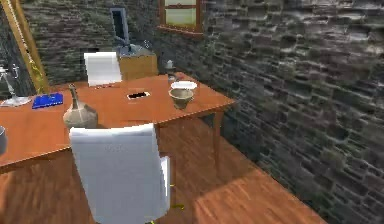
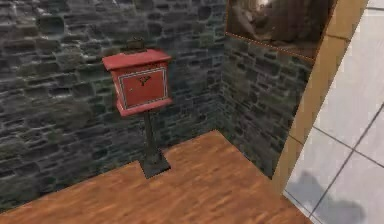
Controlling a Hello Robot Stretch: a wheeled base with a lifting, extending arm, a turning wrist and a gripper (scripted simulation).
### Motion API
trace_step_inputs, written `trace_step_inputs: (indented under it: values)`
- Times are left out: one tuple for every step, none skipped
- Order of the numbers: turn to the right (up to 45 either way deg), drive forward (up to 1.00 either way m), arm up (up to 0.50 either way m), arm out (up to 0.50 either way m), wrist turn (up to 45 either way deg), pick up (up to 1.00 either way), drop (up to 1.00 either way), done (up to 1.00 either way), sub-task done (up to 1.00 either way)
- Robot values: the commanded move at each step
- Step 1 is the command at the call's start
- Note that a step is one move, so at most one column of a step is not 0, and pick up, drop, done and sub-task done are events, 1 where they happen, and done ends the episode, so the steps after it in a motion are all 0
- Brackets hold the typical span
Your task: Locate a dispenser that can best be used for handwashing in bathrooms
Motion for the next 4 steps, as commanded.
trace_step_inputs:
  values:
    - [-45.0, 0.0, 0.0, 0.0, 0.0, 0.0, 0.0, 0.0, 0.0]
    - [-45.0, 0.0, 0.0, 0.0, 0.0, 0.0, 0.0, 0.0, 0.0]
    - [-15.0, 0.0, 0.0, 0.0, 0.0, 0.0, 0.0, 0.0, 0.0]
    - [0.0, 1.0, 0.0, 0.0, 0.0, 0.0, 0.0, 0.0, 0.0]
